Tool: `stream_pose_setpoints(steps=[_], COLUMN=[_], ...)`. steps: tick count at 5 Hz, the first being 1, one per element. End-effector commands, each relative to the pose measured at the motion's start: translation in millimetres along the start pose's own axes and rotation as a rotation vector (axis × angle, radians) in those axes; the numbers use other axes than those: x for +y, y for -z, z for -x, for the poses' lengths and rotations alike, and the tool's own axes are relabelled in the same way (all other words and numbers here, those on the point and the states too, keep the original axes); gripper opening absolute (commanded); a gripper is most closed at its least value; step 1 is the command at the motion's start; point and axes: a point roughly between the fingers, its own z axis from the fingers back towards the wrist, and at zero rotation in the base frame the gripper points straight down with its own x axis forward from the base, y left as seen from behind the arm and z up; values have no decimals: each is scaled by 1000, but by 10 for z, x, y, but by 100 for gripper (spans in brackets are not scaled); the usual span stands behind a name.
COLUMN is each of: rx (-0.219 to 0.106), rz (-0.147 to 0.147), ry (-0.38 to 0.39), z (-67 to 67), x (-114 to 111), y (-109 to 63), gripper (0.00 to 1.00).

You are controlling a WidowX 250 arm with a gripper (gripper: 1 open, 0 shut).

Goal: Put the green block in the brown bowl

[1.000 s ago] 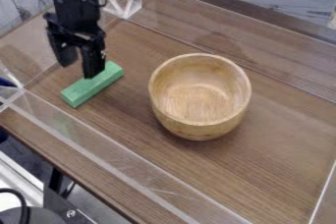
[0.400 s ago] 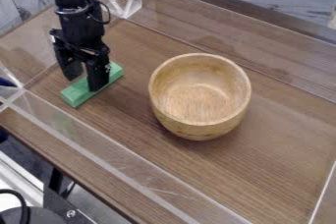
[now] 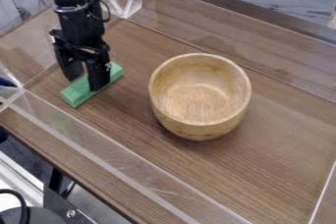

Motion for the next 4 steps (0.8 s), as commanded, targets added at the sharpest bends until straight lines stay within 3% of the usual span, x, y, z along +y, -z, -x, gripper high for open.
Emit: stream_pose_setpoints(steps=[1, 4], rx=[-65, -59], rz=[-31, -7], ry=[-8, -6], z=[-36, -43], x=[33, 28], y=[-228, -156], gripper=[100, 100])
